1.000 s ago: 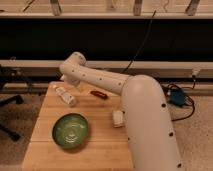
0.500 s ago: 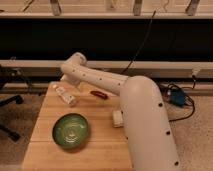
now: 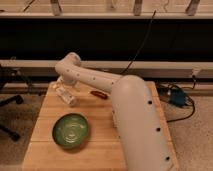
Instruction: Place the bottle in the ceramic bowl
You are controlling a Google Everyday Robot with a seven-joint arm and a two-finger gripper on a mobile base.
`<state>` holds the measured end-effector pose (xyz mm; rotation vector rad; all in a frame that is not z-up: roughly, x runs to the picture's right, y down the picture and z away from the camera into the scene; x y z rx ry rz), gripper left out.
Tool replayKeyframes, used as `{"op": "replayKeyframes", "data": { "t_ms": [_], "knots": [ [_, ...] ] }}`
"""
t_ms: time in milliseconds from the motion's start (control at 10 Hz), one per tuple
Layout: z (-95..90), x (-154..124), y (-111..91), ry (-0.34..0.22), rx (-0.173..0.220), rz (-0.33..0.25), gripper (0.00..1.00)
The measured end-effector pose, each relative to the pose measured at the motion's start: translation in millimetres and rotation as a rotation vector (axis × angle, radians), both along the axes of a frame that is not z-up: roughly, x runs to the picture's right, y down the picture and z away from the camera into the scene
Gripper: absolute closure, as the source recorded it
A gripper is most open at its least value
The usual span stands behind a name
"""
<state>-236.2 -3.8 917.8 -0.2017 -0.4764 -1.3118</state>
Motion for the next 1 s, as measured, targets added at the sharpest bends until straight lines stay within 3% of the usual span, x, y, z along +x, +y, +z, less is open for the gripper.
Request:
{"op": "replayKeyframes", "data": {
  "t_ms": [300,1000],
  "knots": [
    [10.9,-7.9,5.0,-0.022,-0.001,-0.078,0.2],
    [20.9,-34.5,31.9,-0.142,-0.069,-0.25,0.2]
  ]
}}
